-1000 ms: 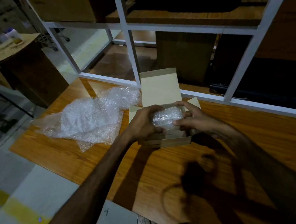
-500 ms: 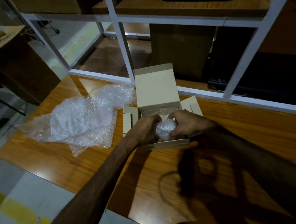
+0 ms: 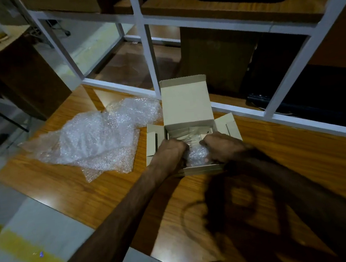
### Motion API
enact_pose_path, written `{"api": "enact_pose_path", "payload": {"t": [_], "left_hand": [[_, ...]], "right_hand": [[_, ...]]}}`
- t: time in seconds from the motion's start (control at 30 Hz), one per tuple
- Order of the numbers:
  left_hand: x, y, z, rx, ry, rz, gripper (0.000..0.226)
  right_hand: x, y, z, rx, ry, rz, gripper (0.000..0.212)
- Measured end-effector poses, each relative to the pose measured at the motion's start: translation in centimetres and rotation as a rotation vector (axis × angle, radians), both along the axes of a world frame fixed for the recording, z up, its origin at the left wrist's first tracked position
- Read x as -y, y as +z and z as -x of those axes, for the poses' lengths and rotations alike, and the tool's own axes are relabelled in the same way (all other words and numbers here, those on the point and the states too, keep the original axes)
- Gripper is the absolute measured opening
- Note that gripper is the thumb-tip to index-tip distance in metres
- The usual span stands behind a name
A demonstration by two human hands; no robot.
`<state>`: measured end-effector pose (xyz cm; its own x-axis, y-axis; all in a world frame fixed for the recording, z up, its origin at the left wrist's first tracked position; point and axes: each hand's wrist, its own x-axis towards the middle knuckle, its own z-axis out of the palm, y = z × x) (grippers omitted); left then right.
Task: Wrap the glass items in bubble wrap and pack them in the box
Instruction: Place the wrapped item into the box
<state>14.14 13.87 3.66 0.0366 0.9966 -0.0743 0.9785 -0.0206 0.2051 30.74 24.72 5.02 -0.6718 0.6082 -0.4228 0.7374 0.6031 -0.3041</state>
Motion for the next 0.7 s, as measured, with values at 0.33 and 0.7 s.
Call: {"api": "enact_pose_path", "payload": {"t": [0.33, 0.7], "left_hand": [[-0.1, -0.9, -0.2, -0.188, 0.029, 0.047, 0.028], [0.0, -0.1, -0.6, -0.128, 0.075, 0.088, 0.014]], "right_hand": [[0.0, -0.4, -1.5, -0.154, 0.004, -0.073, 0.039], [-0.2, -1.4, -1.8, -0.150, 0.037, -0.039, 0.024]]}}
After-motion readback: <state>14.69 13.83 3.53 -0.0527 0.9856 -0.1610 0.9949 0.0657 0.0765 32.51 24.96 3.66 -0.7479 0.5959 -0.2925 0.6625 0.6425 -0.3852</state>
